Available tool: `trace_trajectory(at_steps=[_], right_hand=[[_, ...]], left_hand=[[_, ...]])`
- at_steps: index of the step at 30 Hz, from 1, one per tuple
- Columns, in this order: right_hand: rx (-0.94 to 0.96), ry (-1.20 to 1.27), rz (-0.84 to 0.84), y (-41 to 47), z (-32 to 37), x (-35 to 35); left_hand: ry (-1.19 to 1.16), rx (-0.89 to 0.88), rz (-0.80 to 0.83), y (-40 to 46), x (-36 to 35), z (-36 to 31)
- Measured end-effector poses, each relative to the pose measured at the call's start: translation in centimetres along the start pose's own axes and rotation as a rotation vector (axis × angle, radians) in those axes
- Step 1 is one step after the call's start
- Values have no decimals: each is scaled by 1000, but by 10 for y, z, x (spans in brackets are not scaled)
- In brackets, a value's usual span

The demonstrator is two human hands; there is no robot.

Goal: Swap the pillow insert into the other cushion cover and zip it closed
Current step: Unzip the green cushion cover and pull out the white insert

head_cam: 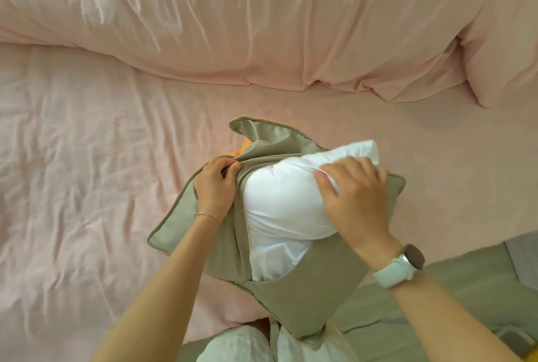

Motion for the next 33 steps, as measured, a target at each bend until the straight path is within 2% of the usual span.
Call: trace_trajectory(at_steps=[2,4,6,8,10,12,16,20,24,27,33], right_hand=[[32,-61,-6,14,18,-4],[119,-17,-8,29,45,-5],[227,67,5,34,72,-8],[311,78,89,28,90,-20],[348,-71,199,17,88,-36],[363,-192,272,6,79,-45],[382,-250,290,5,74,-51],[413,-339,303,23,67,-62],[444,-142,259,29,67,-57],[447,-4,183,19,60,-38],[308,144,39,12,14,13]], left_hand=[[30,-116,-54,-10,6,-2],[110,-150,-153,-26,7,-6],[174,-95,-217,-42,3,-9],[212,3,-214,-57,-2,-3],[231,73,-187,-65,-6,8],[255,48,-160,-67,-8,14],[358,-56,-235,-61,-14,18],[355,-27,-251,-38,-12,15],[284,139,-170,-19,-2,12],[305,86,-192,-15,10,11],[377,2,-92,12,18,-18]])
Point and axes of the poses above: each hand's wrist, its own y-axis towards the middle knuckle, its own x-axis out of the back of the hand, z = x × y, the point moved 3 cm from there along y, towards the middle knuckle, and after that the axes turned 5 degrees about z, right-handed, at the moved point
